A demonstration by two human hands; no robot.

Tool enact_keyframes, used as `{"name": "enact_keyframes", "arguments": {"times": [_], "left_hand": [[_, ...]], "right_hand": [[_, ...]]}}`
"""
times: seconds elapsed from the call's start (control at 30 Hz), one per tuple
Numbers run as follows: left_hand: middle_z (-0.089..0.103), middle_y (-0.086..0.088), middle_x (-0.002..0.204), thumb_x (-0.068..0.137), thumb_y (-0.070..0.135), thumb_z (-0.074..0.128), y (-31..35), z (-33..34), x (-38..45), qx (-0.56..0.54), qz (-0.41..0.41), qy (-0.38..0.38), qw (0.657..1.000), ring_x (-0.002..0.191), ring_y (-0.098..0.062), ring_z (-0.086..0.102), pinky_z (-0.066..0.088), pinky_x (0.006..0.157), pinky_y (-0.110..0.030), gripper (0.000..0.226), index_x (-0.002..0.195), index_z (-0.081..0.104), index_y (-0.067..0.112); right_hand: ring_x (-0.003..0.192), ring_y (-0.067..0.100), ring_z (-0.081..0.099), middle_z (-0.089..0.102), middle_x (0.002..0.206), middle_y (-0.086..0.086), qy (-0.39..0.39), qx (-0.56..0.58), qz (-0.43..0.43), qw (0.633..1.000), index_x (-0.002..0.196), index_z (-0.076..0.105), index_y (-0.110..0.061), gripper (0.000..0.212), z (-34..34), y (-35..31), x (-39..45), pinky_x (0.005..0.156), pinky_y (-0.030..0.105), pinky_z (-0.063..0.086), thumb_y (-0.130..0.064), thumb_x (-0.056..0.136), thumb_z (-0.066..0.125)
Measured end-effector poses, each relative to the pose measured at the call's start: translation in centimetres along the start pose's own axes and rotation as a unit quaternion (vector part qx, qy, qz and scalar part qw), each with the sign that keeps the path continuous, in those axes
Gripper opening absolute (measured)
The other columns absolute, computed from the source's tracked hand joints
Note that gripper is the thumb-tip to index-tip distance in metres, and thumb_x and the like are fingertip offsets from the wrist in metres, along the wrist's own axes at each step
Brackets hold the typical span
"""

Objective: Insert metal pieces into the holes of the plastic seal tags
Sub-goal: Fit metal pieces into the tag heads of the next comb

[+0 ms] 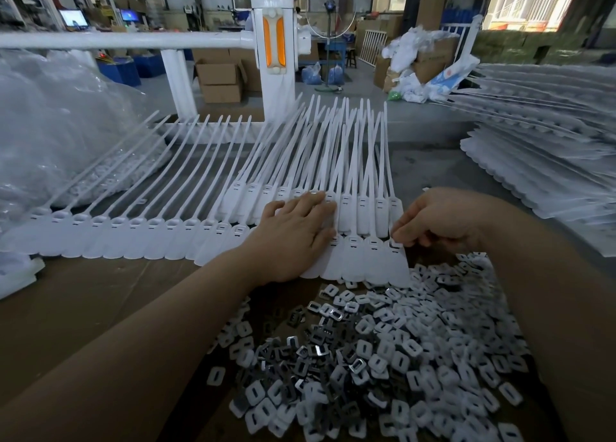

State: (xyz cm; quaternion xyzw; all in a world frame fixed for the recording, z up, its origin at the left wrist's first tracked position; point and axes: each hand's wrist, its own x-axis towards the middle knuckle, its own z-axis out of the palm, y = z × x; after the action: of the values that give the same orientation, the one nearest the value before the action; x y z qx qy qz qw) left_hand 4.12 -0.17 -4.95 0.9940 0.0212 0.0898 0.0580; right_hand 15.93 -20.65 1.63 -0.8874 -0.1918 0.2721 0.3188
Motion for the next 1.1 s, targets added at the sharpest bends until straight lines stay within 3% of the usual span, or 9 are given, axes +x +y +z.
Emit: {"name": "enact_keyframes", "arguments": {"times": [0.37, 0.53, 0.67, 0.87, 0.97, 1.1], "left_hand": [[0.012, 0.006, 0.163, 0.103, 0.046, 0.021, 0.07, -0.01, -0.06, -0.003, 0.000, 0.002, 1.000, 0.149, -0.013, 0.012, 0.006, 0.120, -0.041, 0.053, 0.153, 0.022, 0.028], [0.011, 0.006, 0.163, 0.103, 0.047, 0.020, 0.08, -0.03, -0.04, -0.002, 0.001, -0.002, 1.000, 0.149, -0.013, 0.012, 0.005, 0.119, -0.040, 0.054, 0.153, 0.021, 0.028], [0.011, 0.006, 0.164, 0.103, 0.047, 0.019, 0.07, -0.03, -0.05, 0.000, 0.002, -0.005, 1.000, 0.149, -0.013, 0.011, 0.004, 0.119, -0.040, 0.054, 0.154, 0.020, 0.028], [0.010, 0.004, 0.164, 0.103, 0.047, 0.019, -0.04, 0.07, -0.08, 0.004, 0.004, -0.005, 1.000, 0.150, -0.013, 0.008, 0.005, 0.120, -0.041, 0.055, 0.154, 0.020, 0.027], [0.011, 0.004, 0.164, 0.103, 0.047, 0.020, -0.07, 0.18, -0.17, 0.003, 0.006, -0.001, 1.000, 0.150, -0.013, 0.009, 0.004, 0.119, -0.040, 0.054, 0.153, 0.021, 0.027], [0.015, 0.004, 0.163, 0.103, 0.045, 0.024, -0.02, 0.14, -0.31, -0.012, 0.008, 0.014, 1.000, 0.149, -0.012, 0.012, 0.005, 0.118, -0.039, 0.051, 0.151, 0.025, 0.027]], "right_hand": [[0.036, 0.005, 0.040, 0.064, 0.058, 0.004, -0.017, -0.009, 0.003, 1.000, 0.077, 0.077, -0.007, 0.002, 0.10, 0.21, 0.36, 0.032, 0.015, 0.022, -0.007, 0.077, 0.079], [0.046, 0.013, 0.040, 0.056, 0.060, 0.005, -0.001, -0.076, 0.016, 0.997, 0.083, 0.075, -0.002, 0.025, 0.05, 0.11, 0.41, 0.033, 0.014, 0.026, -0.023, 0.073, 0.084], [0.044, 0.012, 0.041, 0.053, 0.048, -0.002, 0.005, -0.082, 0.020, 0.996, 0.084, 0.075, -0.002, 0.029, 0.04, 0.30, 0.43, 0.034, 0.015, 0.027, -0.026, 0.073, 0.085], [0.056, 0.016, 0.043, 0.055, 0.067, 0.008, -0.005, -0.086, 0.025, 0.996, 0.095, 0.072, 0.003, 0.044, 0.09, 0.47, 0.66, 0.045, 0.024, 0.029, -0.031, 0.071, 0.085], [0.050, 0.015, 0.042, 0.055, 0.067, 0.009, -0.005, -0.092, 0.028, 0.995, 0.094, 0.072, 0.002, 0.044, 0.13, 0.39, 0.66, 0.039, 0.020, 0.027, -0.033, 0.071, 0.084], [0.033, 0.011, 0.037, 0.051, 0.047, 0.002, -0.002, -0.088, 0.035, 0.995, 0.078, 0.069, -0.001, 0.042, -0.05, 0.52, 0.55, 0.038, 0.016, 0.024, -0.039, 0.070, 0.084]]}}
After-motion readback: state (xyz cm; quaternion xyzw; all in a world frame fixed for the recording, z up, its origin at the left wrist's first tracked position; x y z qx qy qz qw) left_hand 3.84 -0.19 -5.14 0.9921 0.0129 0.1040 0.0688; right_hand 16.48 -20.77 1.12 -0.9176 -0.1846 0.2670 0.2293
